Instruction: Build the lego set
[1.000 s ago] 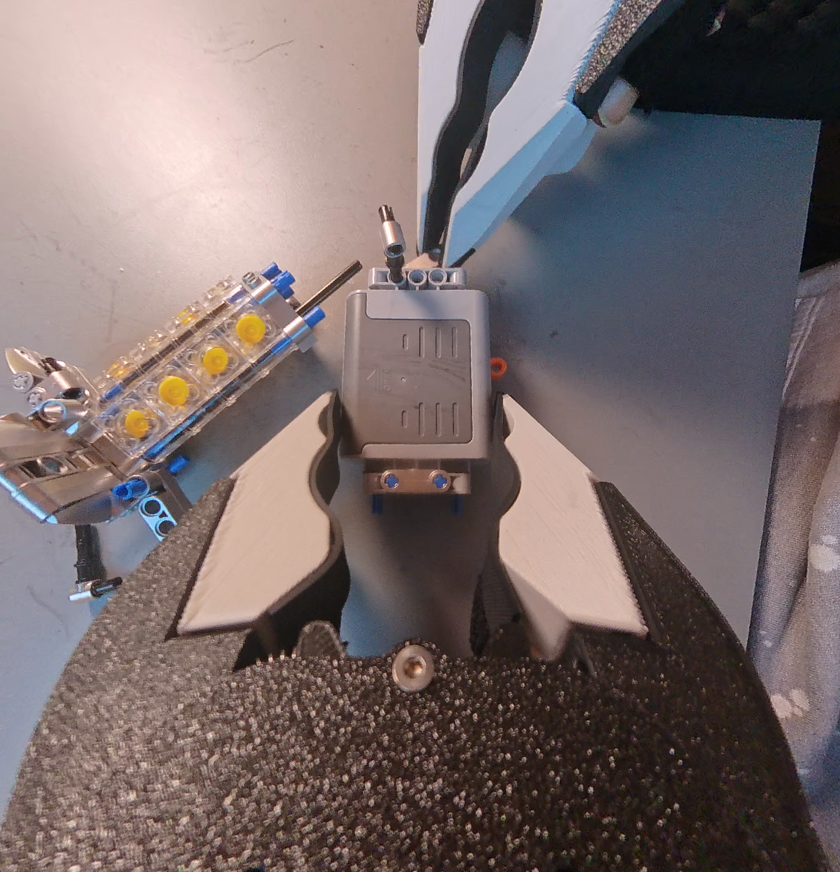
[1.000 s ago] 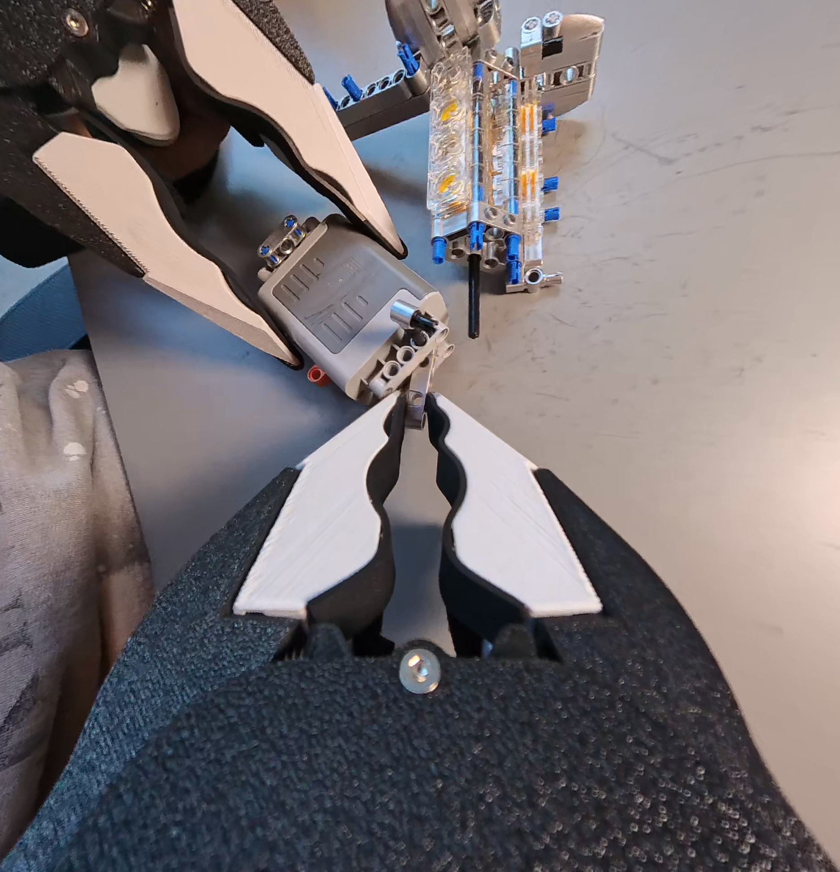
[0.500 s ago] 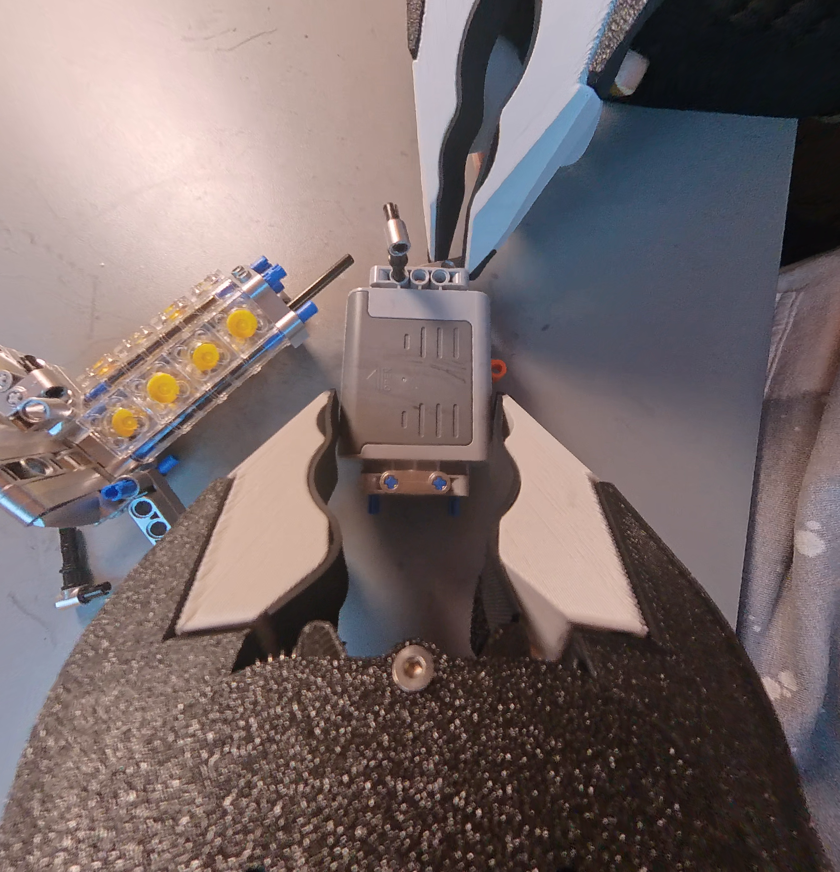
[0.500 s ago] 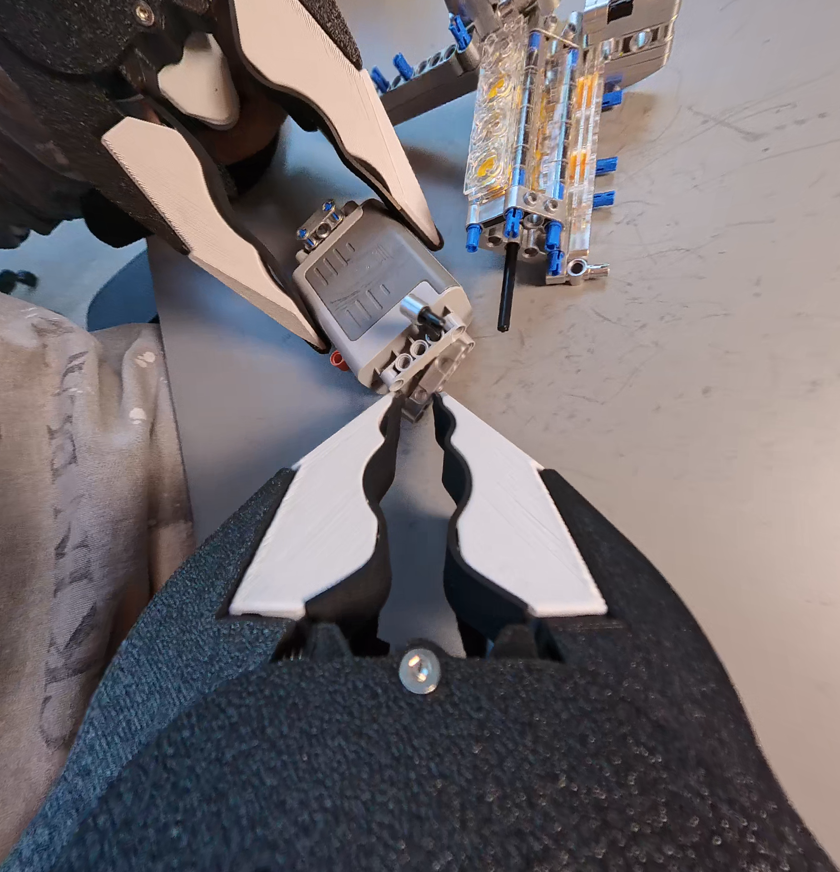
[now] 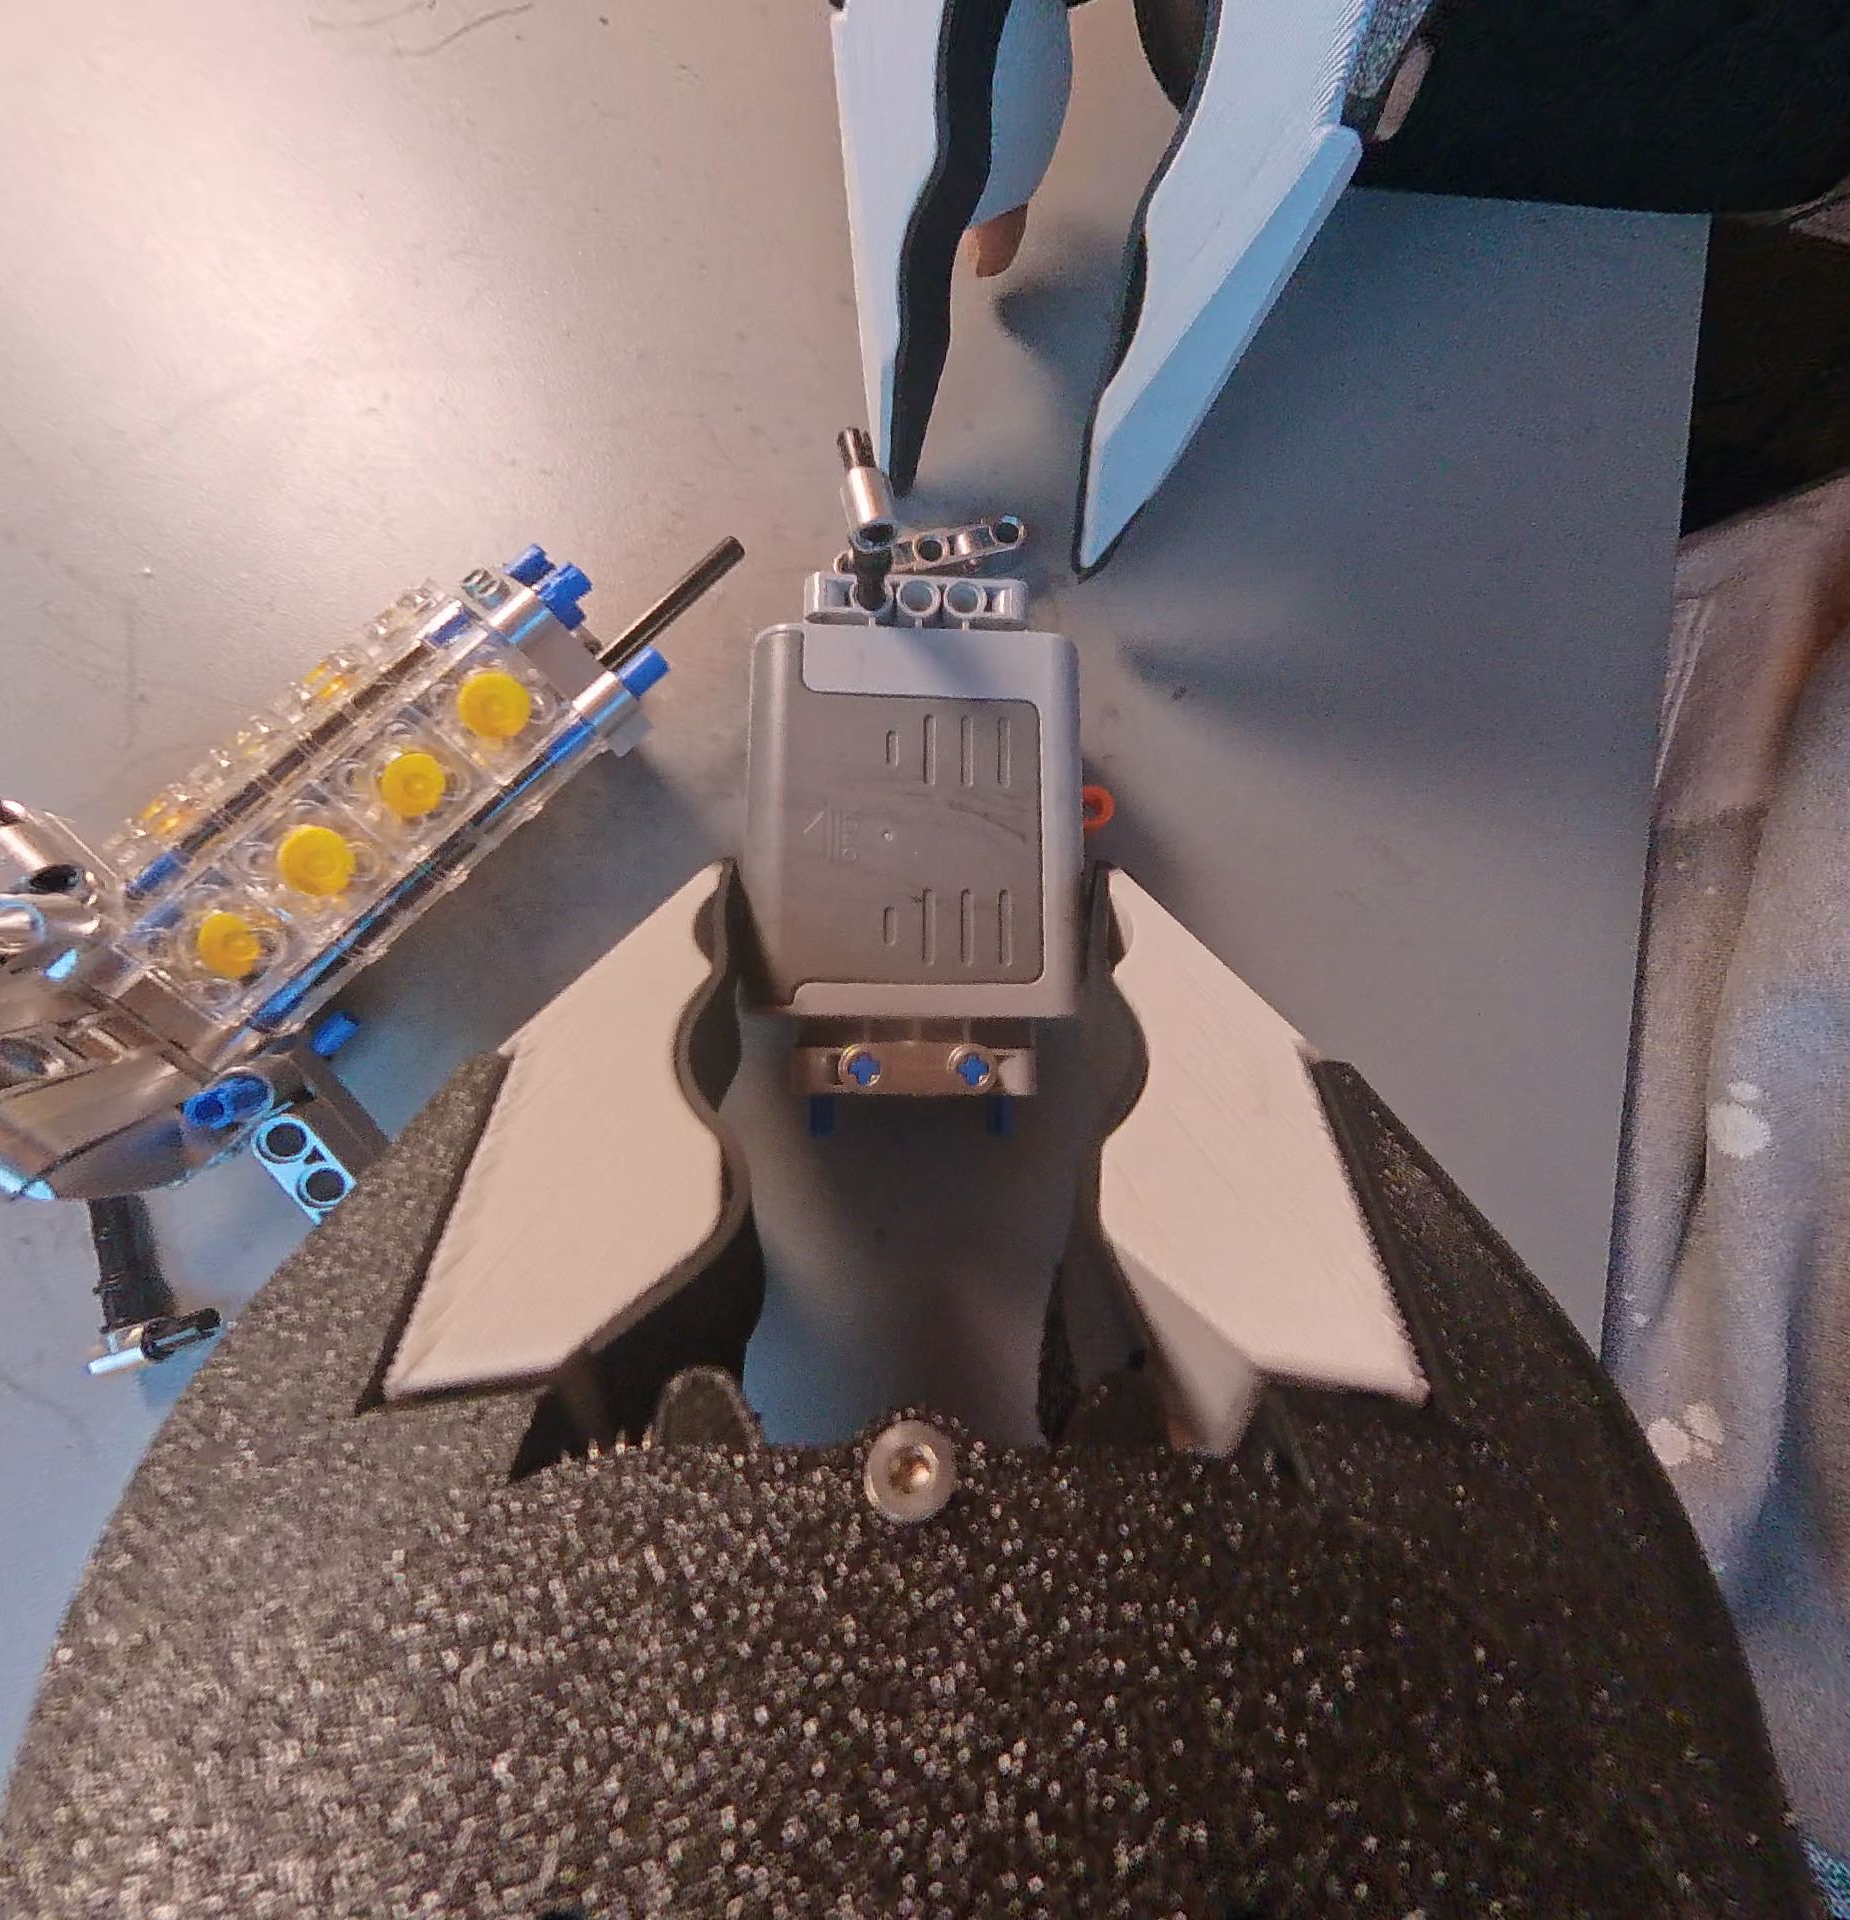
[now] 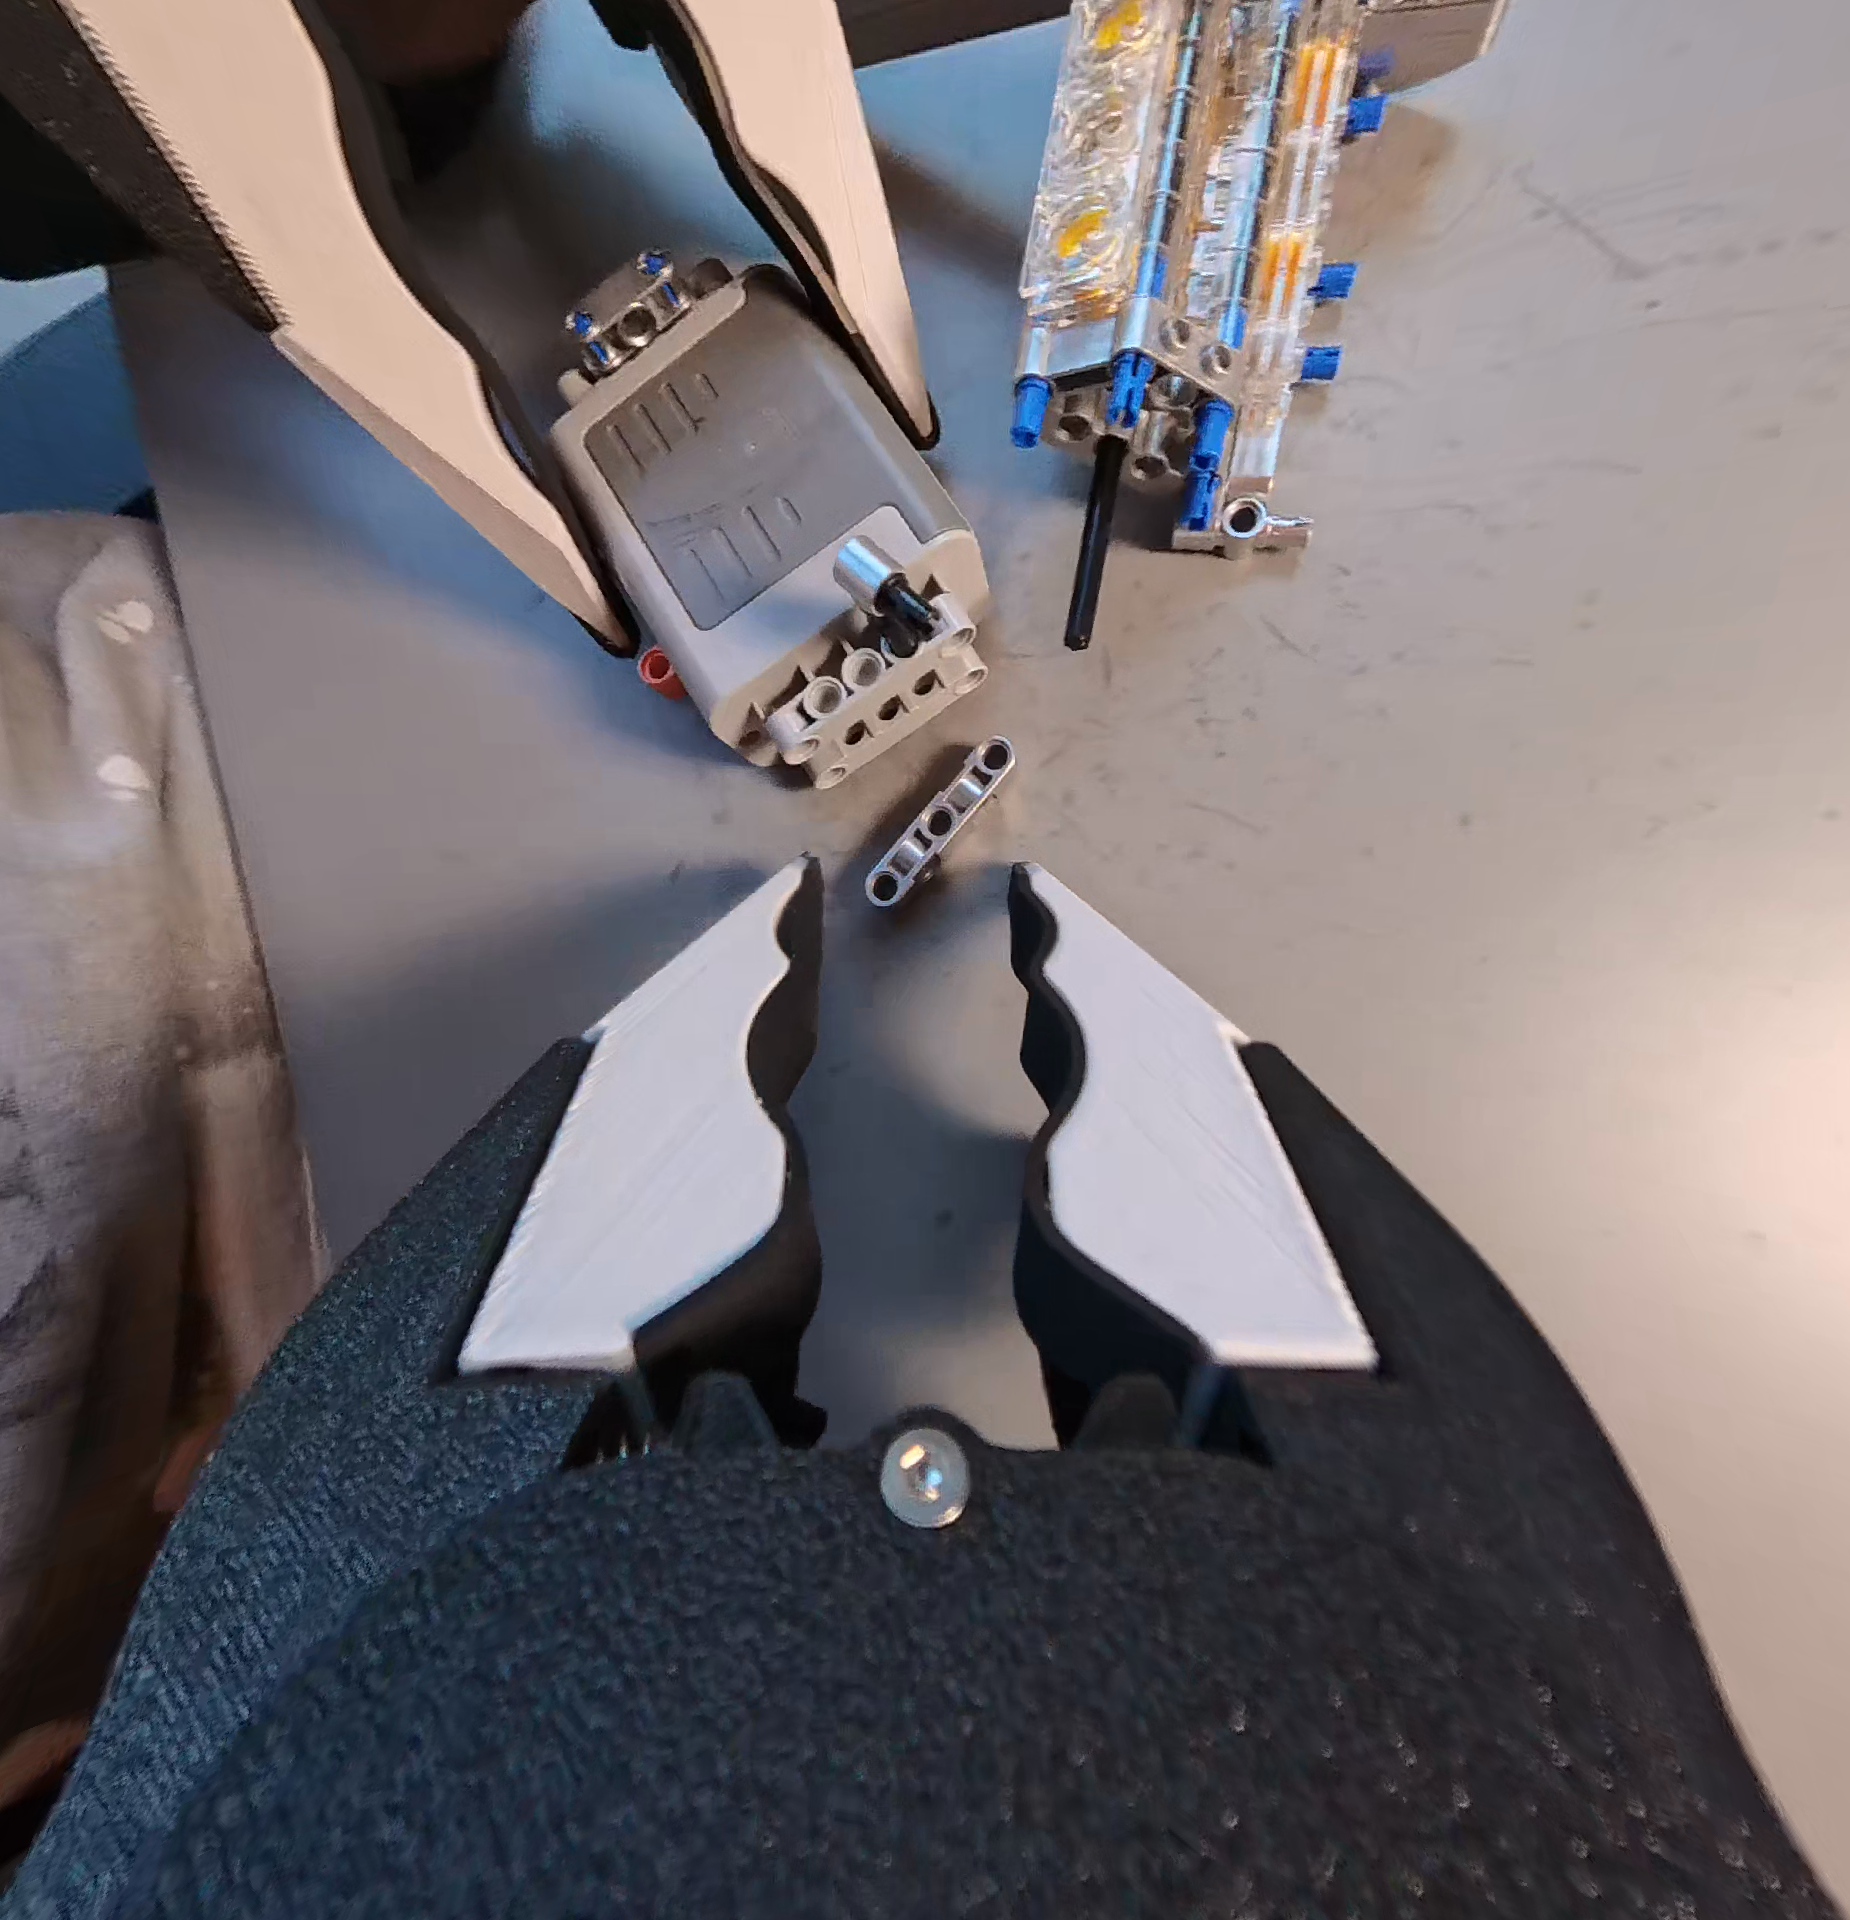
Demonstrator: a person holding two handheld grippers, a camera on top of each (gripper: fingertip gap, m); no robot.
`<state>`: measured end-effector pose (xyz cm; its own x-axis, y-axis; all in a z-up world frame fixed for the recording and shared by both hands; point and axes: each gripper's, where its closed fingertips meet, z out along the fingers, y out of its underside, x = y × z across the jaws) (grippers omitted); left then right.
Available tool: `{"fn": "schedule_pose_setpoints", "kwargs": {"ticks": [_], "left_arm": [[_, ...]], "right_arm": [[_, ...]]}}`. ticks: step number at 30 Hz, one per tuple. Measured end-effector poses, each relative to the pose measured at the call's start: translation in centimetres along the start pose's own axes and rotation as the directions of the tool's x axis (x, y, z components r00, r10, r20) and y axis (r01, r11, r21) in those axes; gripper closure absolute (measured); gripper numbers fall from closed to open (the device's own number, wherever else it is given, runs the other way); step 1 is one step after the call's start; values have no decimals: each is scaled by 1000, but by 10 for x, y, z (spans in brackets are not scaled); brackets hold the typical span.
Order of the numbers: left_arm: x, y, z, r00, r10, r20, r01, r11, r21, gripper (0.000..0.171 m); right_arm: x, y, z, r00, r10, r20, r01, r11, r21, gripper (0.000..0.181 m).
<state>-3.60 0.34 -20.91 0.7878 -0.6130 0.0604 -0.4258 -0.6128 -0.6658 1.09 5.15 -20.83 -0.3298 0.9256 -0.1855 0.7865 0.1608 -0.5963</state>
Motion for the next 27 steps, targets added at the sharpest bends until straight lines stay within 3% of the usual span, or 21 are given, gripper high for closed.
{"fn": "schedule_pose_setpoints", "kwargs": {"ticks": [3, 6, 11, 15, 18, 21, 25, 27], "left_arm": [[-1, -1, 0, 1000, 6, 22, -6, 1000, 2, 107], [2, -3, -5, 1000, 20, 15, -20, 1000, 20, 107], [-2, -30, -29, 1000, -13, -28, 18, 983, 182, 114], [-1, -51, -43, 995, -29, -95, 54, 961, 270, 133], [0, -65, -43, 979, -93, -182, 144, 945, 294, 139], [10, -86, -42, 923, -165, -348, 282, 904, 320, 139], [25, -109, -42, 825, -206, -526, 404, 865, 296, 146], [28, -112, -39, 808, -218, -547, 420, 865, 276, 155]], "right_arm": [[2, 1, 2, 994, -54, -99, 52, 998, -22, 151], [4, 3, 2, 979, -106, -175, 101, 994, -38, 169], [6, 3, 0, 973, -127, -193, 127, 992, -14, 174], [7, -7, -19, 945, -210, -253, 230, 972, 56, 174], [0, -26, -44, 900, -279, -336, 354, 916, 187, 174], [-11, -40, -67, 817, -349, -459, 500, 825, 264, 174], [-22, -46, -78, 704, -414, -578, 628, 742, 234, 174], [-28, -49, -83, 662, -433, -611, 669, 709, 223, 174]]}}
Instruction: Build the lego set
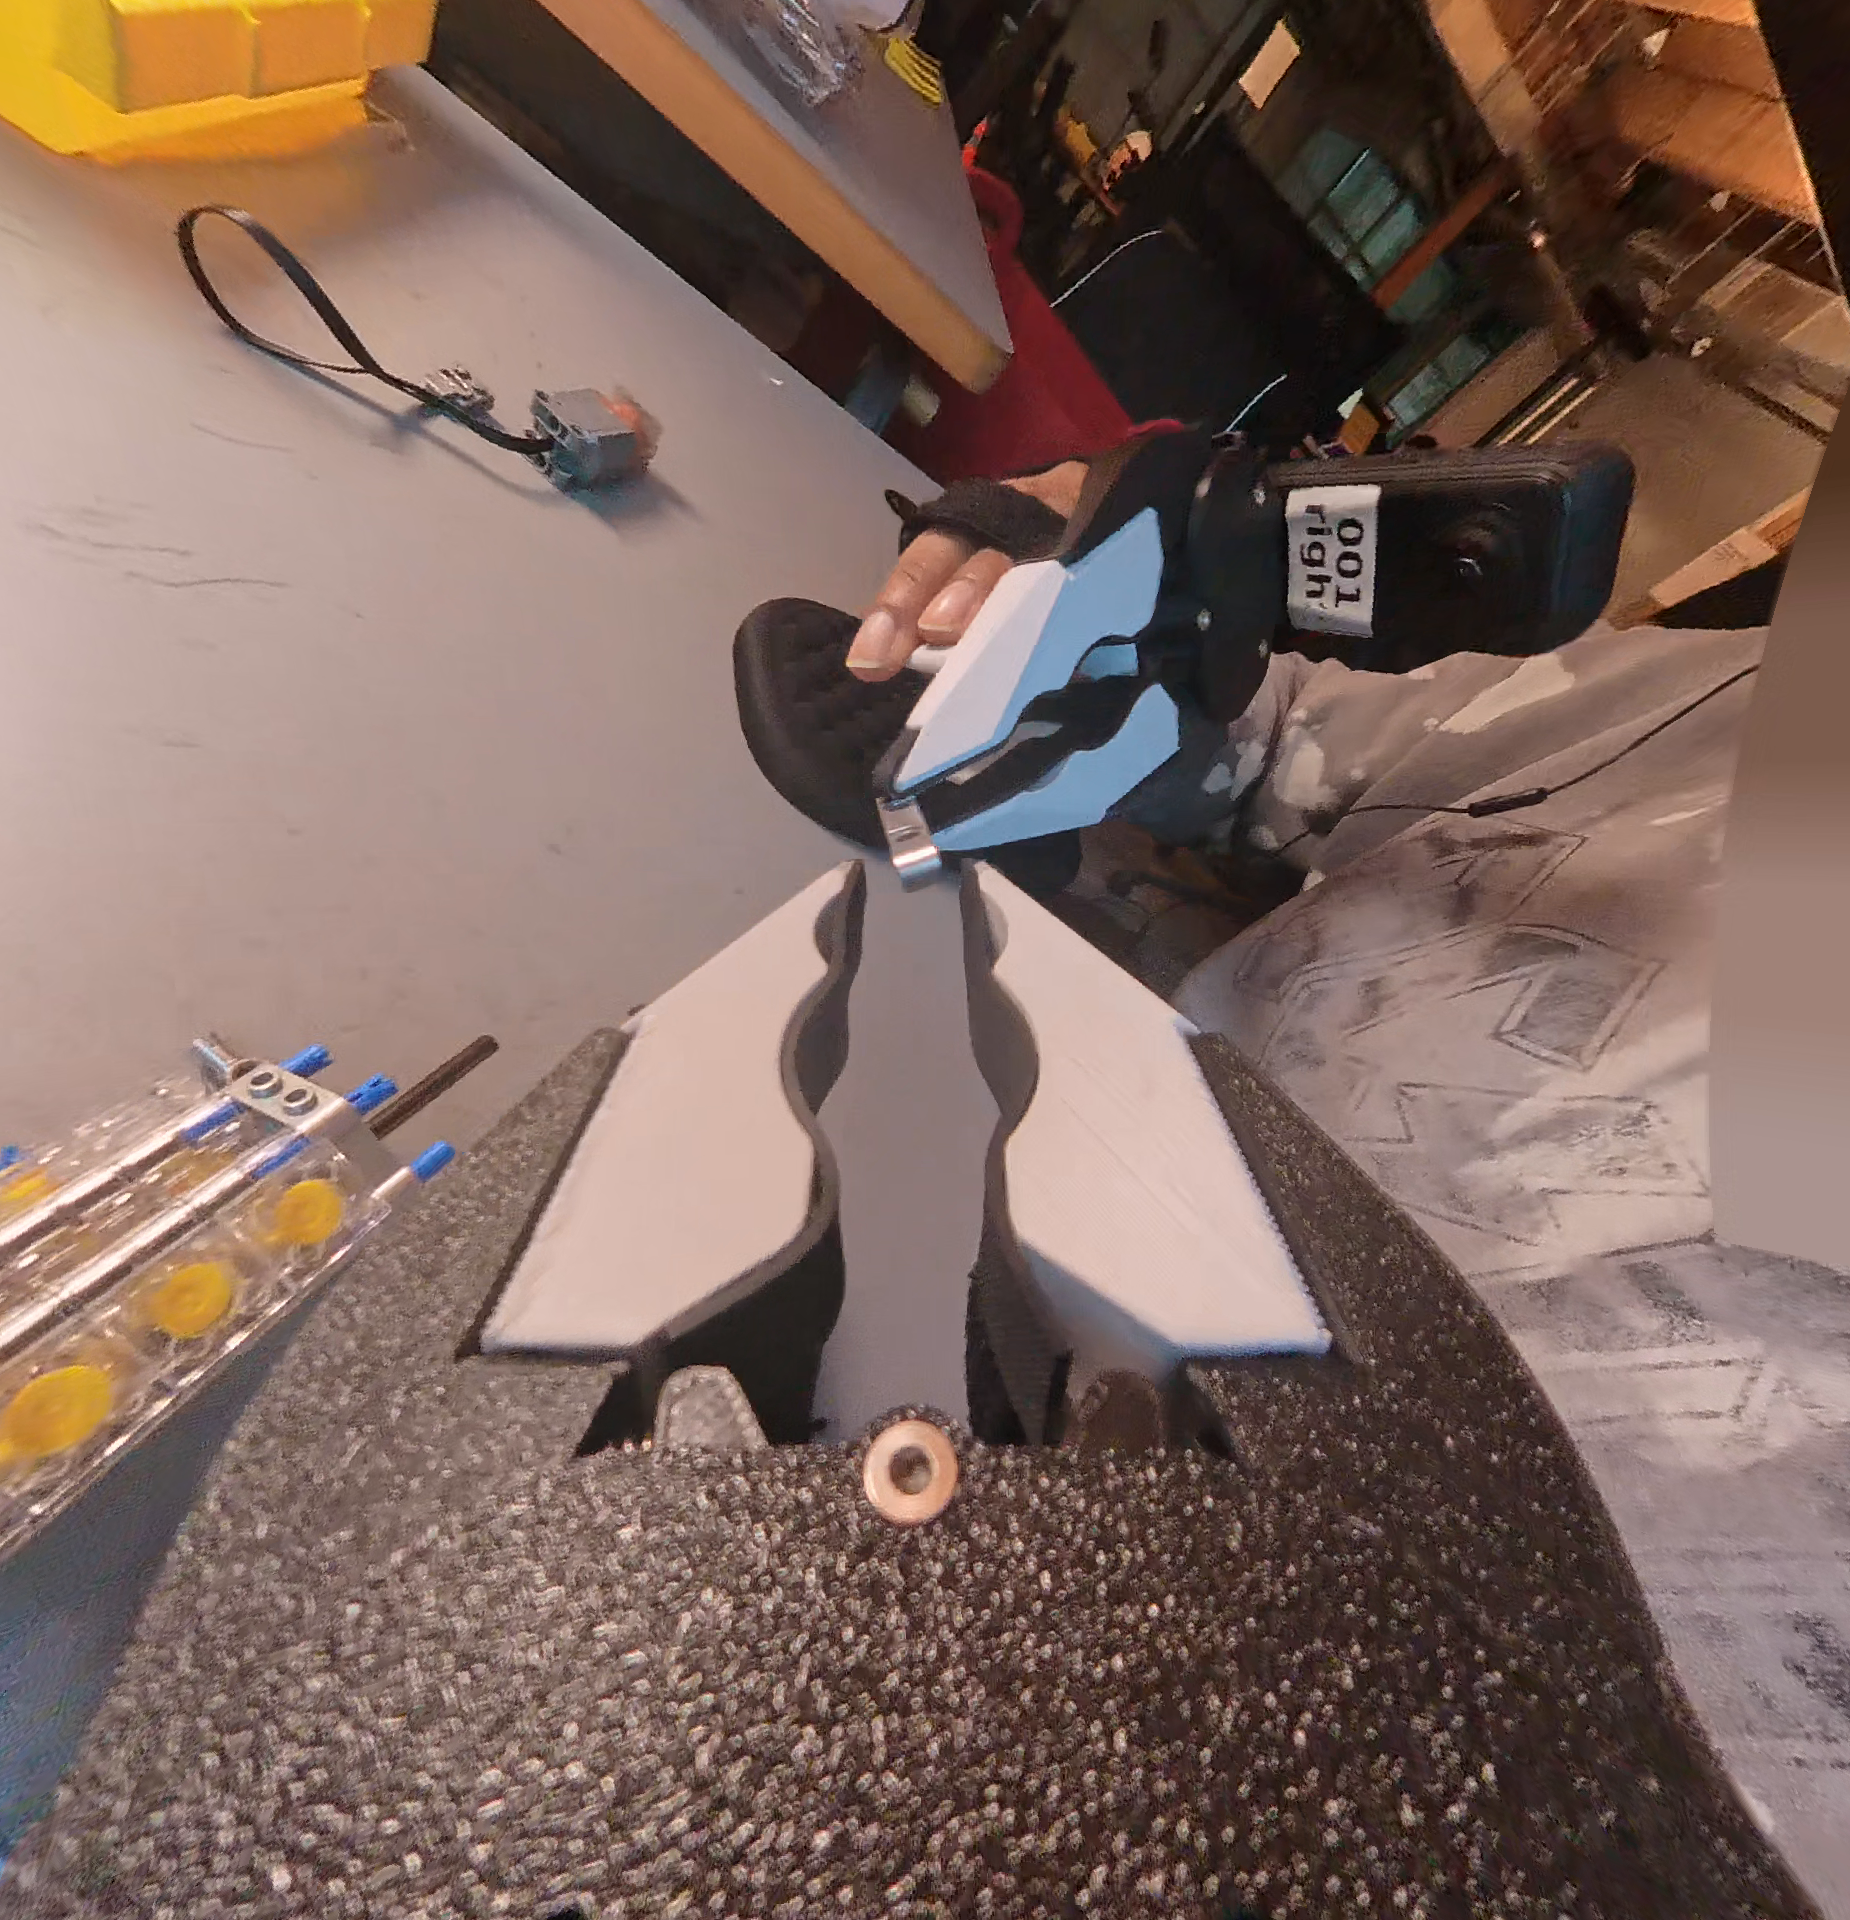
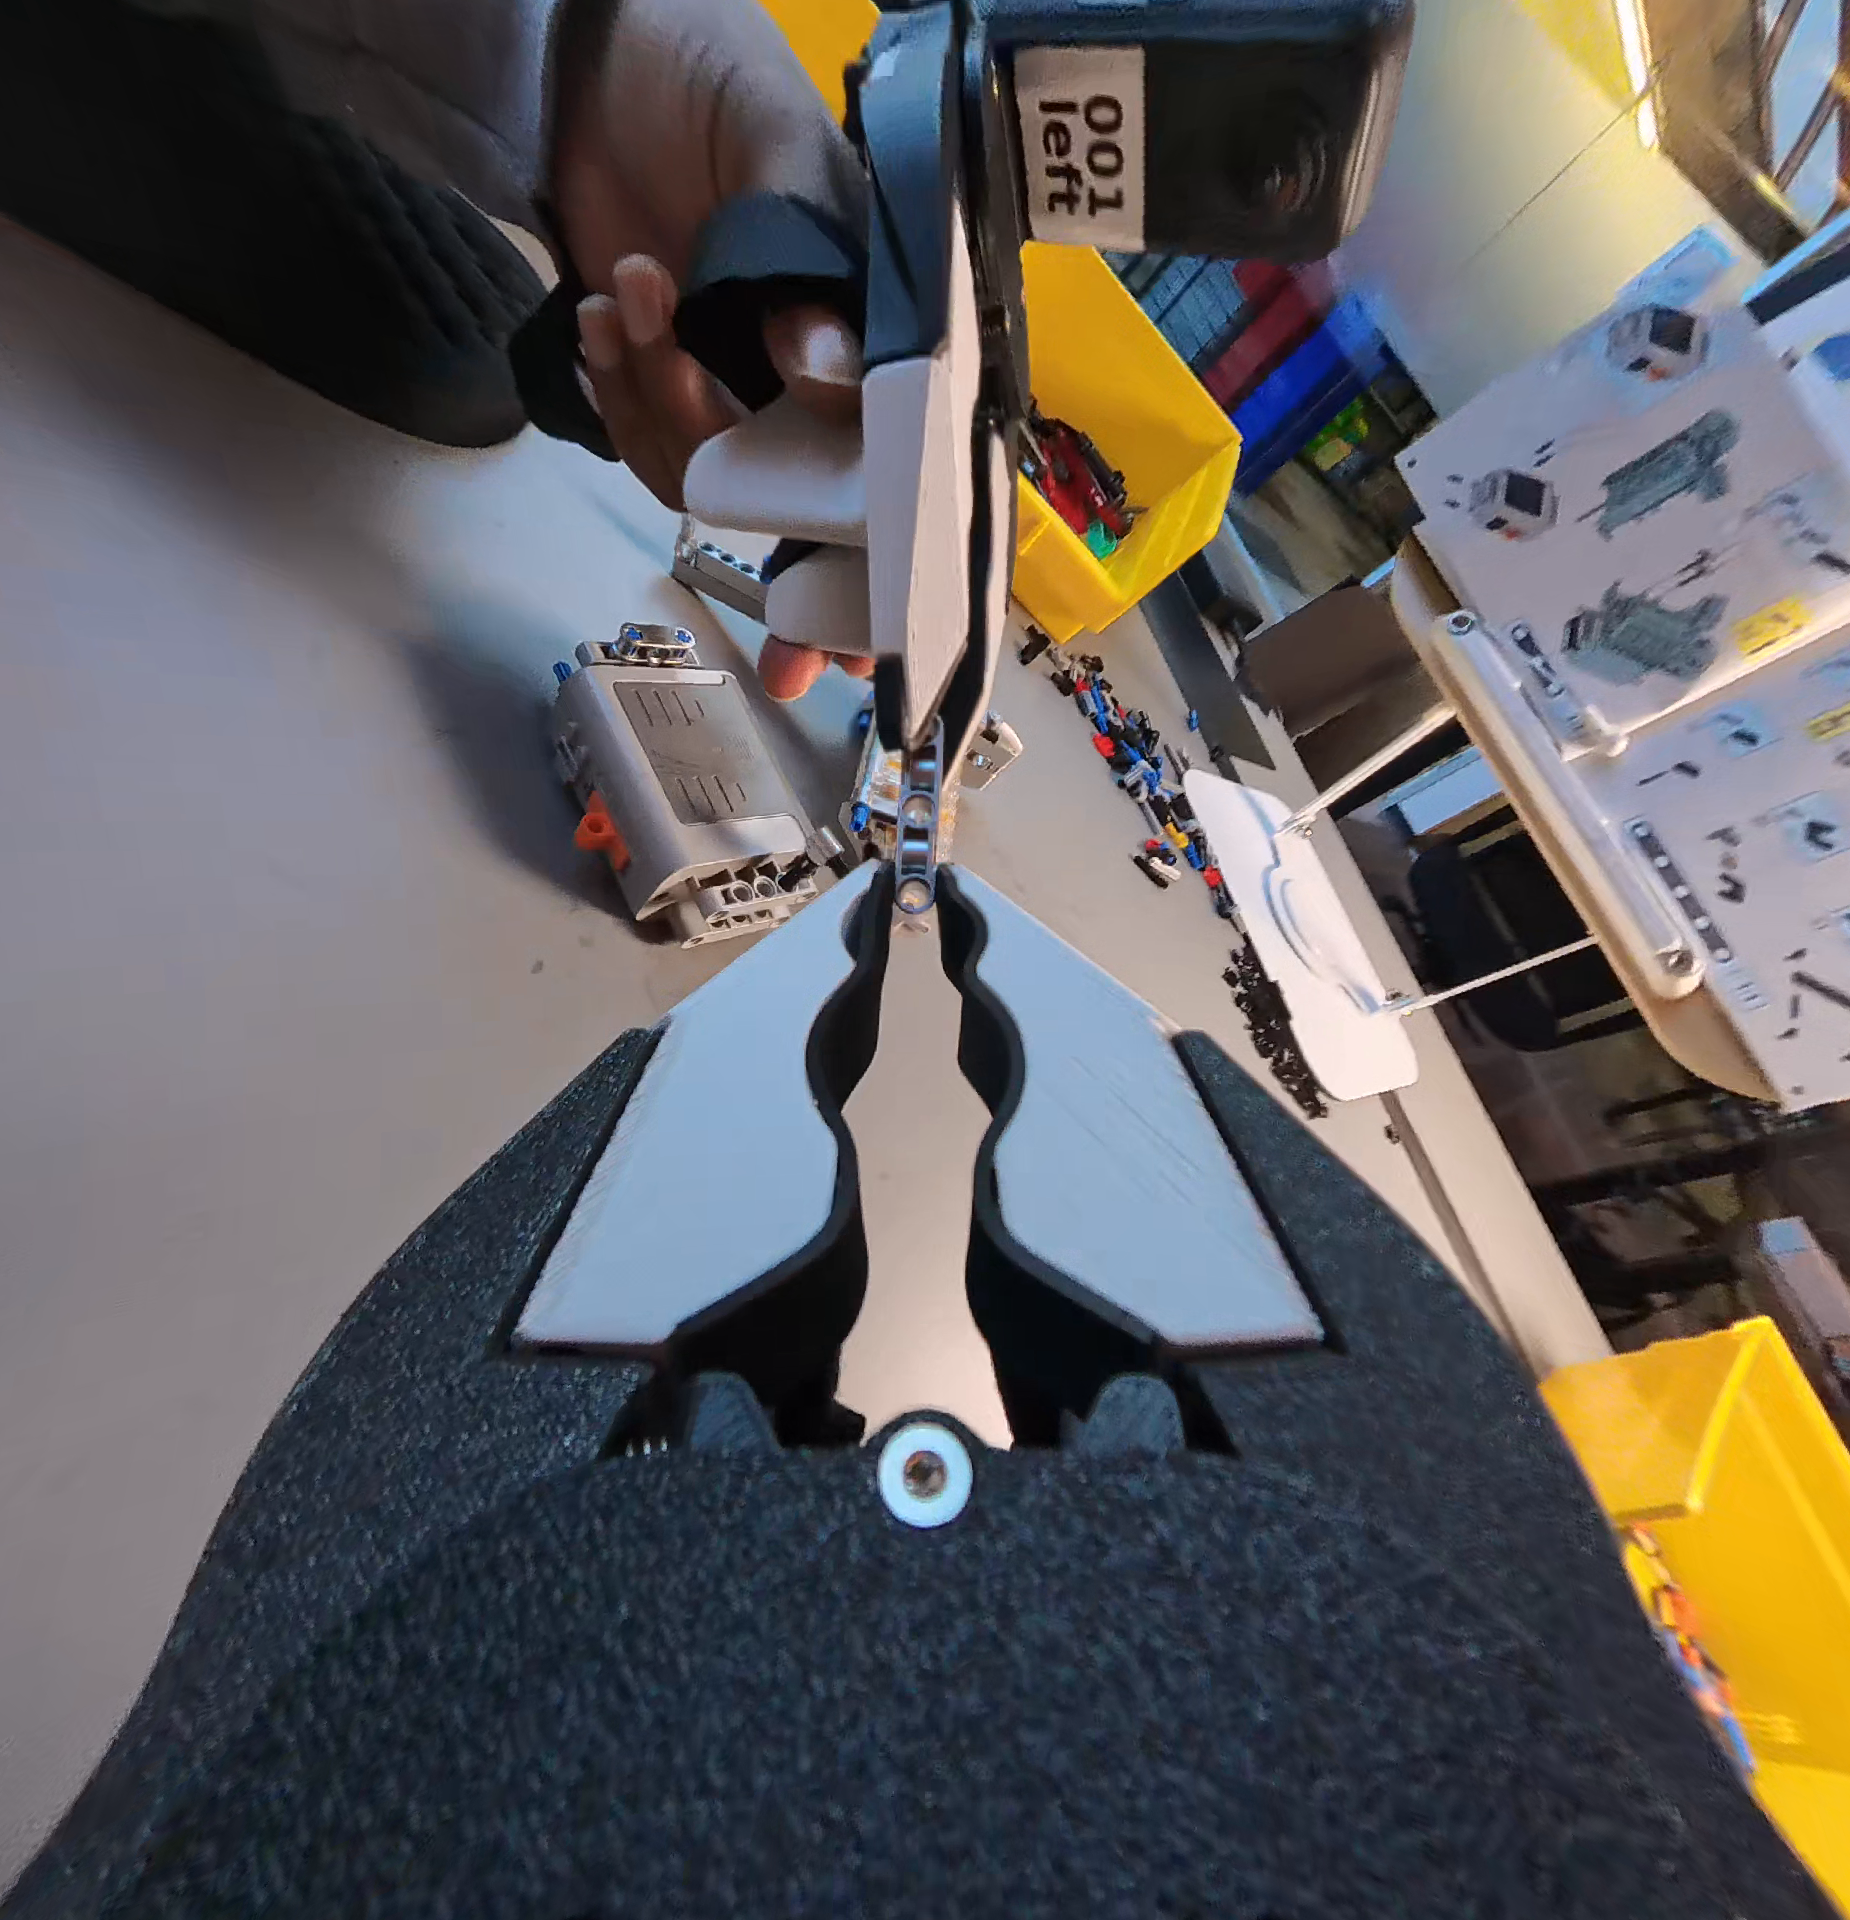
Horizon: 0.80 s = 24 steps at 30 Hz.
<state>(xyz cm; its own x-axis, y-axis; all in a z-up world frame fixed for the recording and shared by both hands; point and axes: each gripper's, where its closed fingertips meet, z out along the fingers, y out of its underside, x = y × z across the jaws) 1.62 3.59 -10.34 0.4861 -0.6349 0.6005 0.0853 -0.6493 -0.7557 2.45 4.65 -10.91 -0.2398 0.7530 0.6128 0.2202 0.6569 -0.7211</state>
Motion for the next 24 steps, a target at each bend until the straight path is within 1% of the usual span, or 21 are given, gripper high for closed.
{"fn": "schedule_pose_setpoints", "kwargs": {"ticks": [3, 6, 7, 8, 10, 12, 13, 14, 16, 18, 20, 22, 24], "left_arm": [[8, -3, 3, 999, 26, -32, -26, 1000, 6, 163], [8, -2, 3, 995, 104, 5, -104, 995, -9, 164], [10, -3, 3, 990, 144, 3, -144, 990, -4, 165], [12, -3, 3, 981, 196, 7, -196, 981, -5, 165], [11, 0, 2, 941, 337, 34, -337, 941, -26, 166], [8, 5, 1, 875, 483, 43, -481, 875, -53, 166], [9, 8, 2, 842, 538, 36, -536, 843, -54, 166], [8, 10, 3, 820, 571, 33, -569, 820, -53, 166], [7, 13, 5, 798, 603, 14, -602, 797, -48, 166], [4, 15, 8, 792, 610, 7, -609, 791, -49, 166], [3, 15, 9, 791, 612, -1, -611, 790, -45, 166], [1, 16, 10, 788, 615, -8, -615, 787, -54, 166], [-2, 15, 10, 789, 614, 8, -613, 788, -57, 166]], "right_arm": [[2, -5, -4, 996, -83, -45, 83, 997, -5, 174], [3, -10, -6, 990, -123, -66, 124, 992, 4, 173], [2, -12, -7, 994, -95, -59, 96, 995, 24, 173], [1, -14, -7, 999, -29, -34, 30, 998, 56, 172], [-1, -12, -8, 983, 173, 63, -178, 980, 87, 171], [-4, -13, -10, 909, 373, 185, -394, 914, 99, 165], [-4, -12, -10, 867, 445, 224, -473, 876, 91, 164], [-4, -11, -10, 837, 489, 247, -519, 851, 74, 164], [-8, -7, -9, 816, 512, 270, -540, 841, 39, 165], [-15, 0, -7, 805, 519, 286, -537, 843, -18, 165], [-20, 1, -5, 780, 542, 313, -560, 828, -39, 166], [-17, 4, -4, 781, 548, 299, -562, 826, -45, 174], [-15, 6, -2, 779, 561, 280, -568, 821, -66, 174]]}}
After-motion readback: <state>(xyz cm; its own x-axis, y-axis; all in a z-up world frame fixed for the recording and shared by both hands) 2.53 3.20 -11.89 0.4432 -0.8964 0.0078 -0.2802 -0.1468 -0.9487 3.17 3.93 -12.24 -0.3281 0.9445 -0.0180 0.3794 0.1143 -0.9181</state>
